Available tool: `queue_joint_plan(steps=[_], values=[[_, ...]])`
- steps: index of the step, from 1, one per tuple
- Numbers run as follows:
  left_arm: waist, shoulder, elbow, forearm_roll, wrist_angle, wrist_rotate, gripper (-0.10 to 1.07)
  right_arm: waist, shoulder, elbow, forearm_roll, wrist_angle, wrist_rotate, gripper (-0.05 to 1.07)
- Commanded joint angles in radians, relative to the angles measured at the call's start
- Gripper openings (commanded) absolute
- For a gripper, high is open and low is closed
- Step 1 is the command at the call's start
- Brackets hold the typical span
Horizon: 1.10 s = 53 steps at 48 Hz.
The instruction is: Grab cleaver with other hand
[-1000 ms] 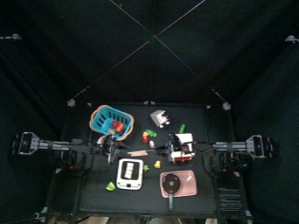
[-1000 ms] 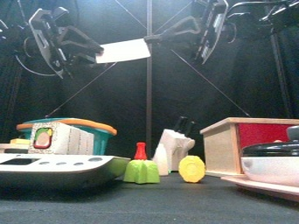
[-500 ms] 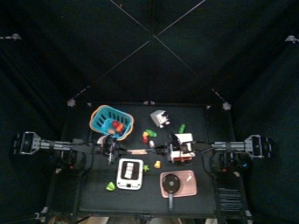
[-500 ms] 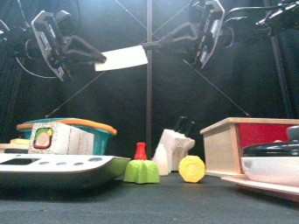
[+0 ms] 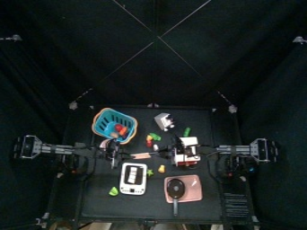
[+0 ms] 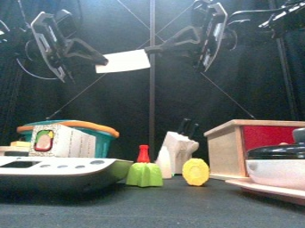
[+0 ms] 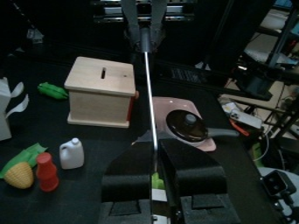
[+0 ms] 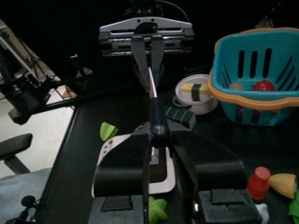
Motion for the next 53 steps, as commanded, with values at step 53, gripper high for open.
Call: queue_joint_plan(steps=[53], values=[[0.005,-0.009,0.077,0.262,0.077,0.044,0.26,0.176,0.209,-0.186,0.046,0.344,0.006,0.33]])
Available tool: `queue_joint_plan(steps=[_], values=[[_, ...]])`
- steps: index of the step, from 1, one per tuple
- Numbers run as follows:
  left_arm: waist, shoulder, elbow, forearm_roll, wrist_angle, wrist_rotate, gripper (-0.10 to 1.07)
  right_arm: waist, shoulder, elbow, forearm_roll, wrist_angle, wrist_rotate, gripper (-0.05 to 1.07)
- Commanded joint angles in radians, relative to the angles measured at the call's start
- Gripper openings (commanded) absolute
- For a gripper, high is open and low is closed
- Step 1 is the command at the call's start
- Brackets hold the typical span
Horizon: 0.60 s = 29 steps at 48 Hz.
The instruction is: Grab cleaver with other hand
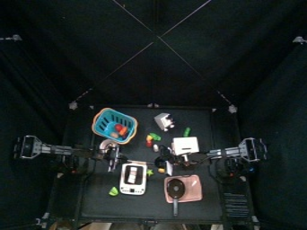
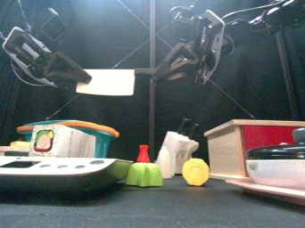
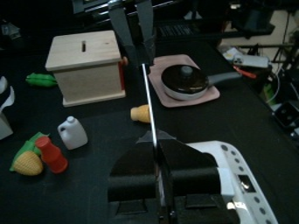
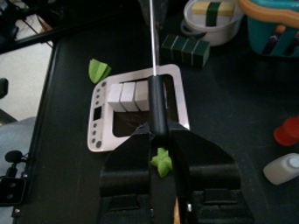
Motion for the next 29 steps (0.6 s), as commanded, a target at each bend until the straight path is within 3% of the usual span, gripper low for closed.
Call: queue_joint_plan(steps=[1,9,29], values=[[0.002,-0.005,-0.009,0.002,0.025,0.003,0.26,0.011,0.003,-0.066,-0.002,0.026,0.000,0.33],[-0.003,-0.006,0.021,0.000,0.038,0.002,0.26,0.011,0.037,-0.121,-0.003,0.077,-0.002,0.33],[-0.011,-0.051,0.029,0.000,0.038,-0.002,0.26,0.023,0.077,-0.143,0.006,0.087,0.003,0.33]])
